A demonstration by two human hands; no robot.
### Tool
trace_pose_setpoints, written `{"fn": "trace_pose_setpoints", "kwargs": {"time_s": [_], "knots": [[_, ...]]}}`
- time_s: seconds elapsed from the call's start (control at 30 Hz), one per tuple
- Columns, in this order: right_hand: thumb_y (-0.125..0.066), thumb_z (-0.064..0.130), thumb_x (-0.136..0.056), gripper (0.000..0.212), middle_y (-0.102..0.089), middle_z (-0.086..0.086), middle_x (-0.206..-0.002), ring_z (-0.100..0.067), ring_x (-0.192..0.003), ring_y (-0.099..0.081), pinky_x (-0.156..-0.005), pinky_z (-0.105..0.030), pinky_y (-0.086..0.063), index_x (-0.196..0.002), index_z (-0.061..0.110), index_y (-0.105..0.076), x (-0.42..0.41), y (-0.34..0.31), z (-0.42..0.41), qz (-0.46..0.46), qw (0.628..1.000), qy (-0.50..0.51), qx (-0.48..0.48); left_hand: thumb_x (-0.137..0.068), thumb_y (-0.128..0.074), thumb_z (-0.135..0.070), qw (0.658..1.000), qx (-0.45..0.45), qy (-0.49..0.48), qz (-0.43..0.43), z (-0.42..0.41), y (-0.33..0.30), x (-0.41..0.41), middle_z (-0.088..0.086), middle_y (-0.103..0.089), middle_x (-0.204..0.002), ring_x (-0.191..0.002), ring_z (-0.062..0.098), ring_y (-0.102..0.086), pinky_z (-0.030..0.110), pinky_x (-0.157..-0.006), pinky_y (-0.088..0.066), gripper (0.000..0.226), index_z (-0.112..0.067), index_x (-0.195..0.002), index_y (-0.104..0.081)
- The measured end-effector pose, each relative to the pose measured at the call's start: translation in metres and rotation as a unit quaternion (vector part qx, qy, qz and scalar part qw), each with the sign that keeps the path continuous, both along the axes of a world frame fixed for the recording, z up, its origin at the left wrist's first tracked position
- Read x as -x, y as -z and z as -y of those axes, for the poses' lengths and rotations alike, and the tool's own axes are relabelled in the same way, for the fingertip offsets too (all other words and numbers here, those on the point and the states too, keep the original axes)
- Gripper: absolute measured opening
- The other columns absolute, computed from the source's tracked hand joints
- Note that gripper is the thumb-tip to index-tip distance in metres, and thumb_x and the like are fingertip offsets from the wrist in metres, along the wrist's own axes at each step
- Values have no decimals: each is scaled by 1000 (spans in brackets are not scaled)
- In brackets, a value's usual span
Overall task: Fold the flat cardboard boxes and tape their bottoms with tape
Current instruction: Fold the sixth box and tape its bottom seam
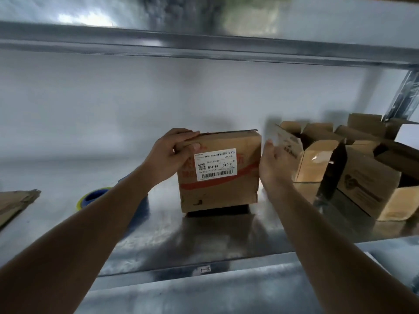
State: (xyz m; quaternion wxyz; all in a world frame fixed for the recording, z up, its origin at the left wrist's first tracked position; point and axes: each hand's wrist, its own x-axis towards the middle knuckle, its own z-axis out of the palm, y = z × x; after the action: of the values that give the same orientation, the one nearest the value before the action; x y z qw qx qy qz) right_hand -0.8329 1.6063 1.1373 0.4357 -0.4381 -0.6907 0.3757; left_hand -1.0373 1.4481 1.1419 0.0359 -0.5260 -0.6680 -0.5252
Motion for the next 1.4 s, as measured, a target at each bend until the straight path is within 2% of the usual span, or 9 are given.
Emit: {"fn": "trace_pose_setpoints", "kwargs": {"time_s": [0.13, 0.37, 0.47, 0.6, 0.77, 0.87, 1.0, 1.27, 1.4], "knots": [[-18, 65, -107, 74, -53, -12, -150, -33, -136, -52, -115, -54, -42, -151, 13, -45, -5, 8, 5, 29, 982, -93, 163, -100, -67, -29, 997, -47, -42, 51, -8, 3, -4, -11, -61, -126, -105, -10, -63, 9, -81, -53, 31, -26, -131, -70], [-41, 73, -97, 73, -61, 2, -115, -24, -110, -63, -93, -46, -61, -143, 17, -49, -16, 28, -13, -40, 963, -162, 212, -100, -67, -30, 996, -44, -68, 27, -15, 2, -20, -10, -61, -130, -116, 3, -62, 16, -91, -53, 31, -27, -131, -70], [-43, 74, -95, 77, -59, -2, -129, -26, -113, -62, -92, -44, -61, -147, 17, -43, -22, 30, -17, -2, 966, -151, 210, -101, -66, -29, 997, -35, -72, 1, -16, 1, -26, -9, -59, -131, -118, 5, -61, 17, -93, -52, 33, -25, -133, -70], [-40, 74, -98, 70, -58, -7, -132, -29, -104, -67, -66, -37, -64, -144, 21, -42, -29, 33, -22, -3, 959, -148, 242, -99, -69, -25, 998, -21, -55, -9, -18, 3, -31, -11, -58, -132, -120, -1, -59, 16, -95, -52, 33, -23, -132, -71], [-25, 73, -102, 59, -68, -4, -112, -30, -120, -63, -110, -53, -49, -108, 27, -62, -33, 34, -30, -86, 940, -165, 286, -96, -71, -16, 999, 4, 2, -45, -22, 4, -38, -7, -58, -134, -123, -1, -57, 11, -90, -52, 36, -17, -132, -71], [-30, 70, -103, 56, -64, -1, -90, -23, -93, -64, -103, -48, -51, -86, 25, -59, -32, 30, -29, -129, 934, -141, 303, -96, -72, -16, 998, 6, -3, -56, -23, 4, -39, -7, -58, -134, -123, -2, -56, 9, -90, -50, 37, -18, -133, -70], [-35, 63, -105, 43, -56, 5, -89, -21, -99, -56, -106, -49, -48, -85, 27, -46, -28, 32, -27, -76, 972, -80, 208, -97, -71, -18, 999, 0, -5, -53, -23, 6, -39, -6, -57, -135, -126, 4, -56, 12, -91, -52, 38, -17, -134, -69], [-19, 81, -97, 81, -56, -8, -142, -31, -132, -52, -114, -53, -39, -147, 26, -49, -39, 37, -31, -11, 985, -107, 132, -98, -70, -18, 1000, -12, 9, -15, -45, 11, -49, -5, -54, -138, -129, 9, -56, 24, -96, -57, 36, -16, -134, -69], [-24, 84, -91, 89, -48, -9, -153, -33, -140, -46, -110, -50, -39, -153, 23, -41, -46, 39, -38, 23, 986, -124, 114, -98, -70, -19, 1000, -5, 22, 2, -47, 16, -45, -5, -54, -138, -128, 5, -55, 22, -91, -58, 36, -17, -134, -70]]}}
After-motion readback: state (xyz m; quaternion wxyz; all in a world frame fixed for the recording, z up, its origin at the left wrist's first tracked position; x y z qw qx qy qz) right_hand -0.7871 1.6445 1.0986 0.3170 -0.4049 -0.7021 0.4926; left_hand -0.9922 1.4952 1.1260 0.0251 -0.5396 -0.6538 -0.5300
